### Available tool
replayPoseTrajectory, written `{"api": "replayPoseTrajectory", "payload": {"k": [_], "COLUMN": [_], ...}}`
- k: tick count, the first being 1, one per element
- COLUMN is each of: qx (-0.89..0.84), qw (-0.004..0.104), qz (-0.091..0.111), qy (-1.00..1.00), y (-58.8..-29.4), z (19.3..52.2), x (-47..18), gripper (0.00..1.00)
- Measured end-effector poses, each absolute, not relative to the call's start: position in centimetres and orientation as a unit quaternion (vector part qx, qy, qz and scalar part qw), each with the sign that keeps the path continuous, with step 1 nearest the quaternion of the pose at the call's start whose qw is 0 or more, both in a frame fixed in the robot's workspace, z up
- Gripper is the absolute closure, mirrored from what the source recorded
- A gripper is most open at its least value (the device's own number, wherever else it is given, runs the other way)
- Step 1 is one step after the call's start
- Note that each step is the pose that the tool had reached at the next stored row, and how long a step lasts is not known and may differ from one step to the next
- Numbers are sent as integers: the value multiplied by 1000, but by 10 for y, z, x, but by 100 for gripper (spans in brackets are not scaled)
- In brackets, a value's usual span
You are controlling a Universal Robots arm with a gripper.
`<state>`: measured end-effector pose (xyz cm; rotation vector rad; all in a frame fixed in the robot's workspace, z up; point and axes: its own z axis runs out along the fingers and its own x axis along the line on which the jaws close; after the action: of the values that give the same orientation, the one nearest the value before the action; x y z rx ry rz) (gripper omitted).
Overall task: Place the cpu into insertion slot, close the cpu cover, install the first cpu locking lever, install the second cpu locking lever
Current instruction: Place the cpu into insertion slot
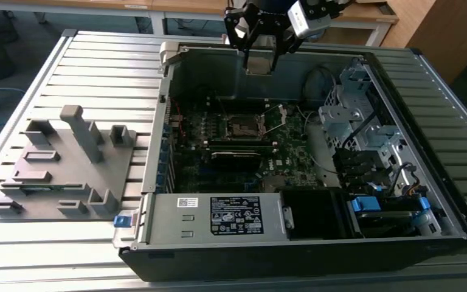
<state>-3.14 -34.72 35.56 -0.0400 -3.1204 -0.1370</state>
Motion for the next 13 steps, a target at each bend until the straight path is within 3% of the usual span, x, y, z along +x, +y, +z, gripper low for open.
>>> {"api": "replayPoseTrajectory", "payload": {"k": [13], "qx": [-13], "qw": [9], "qz": [-44], "qy": [-999], "y": [-347], "z": [351], "x": [-31], "gripper": [46]}}
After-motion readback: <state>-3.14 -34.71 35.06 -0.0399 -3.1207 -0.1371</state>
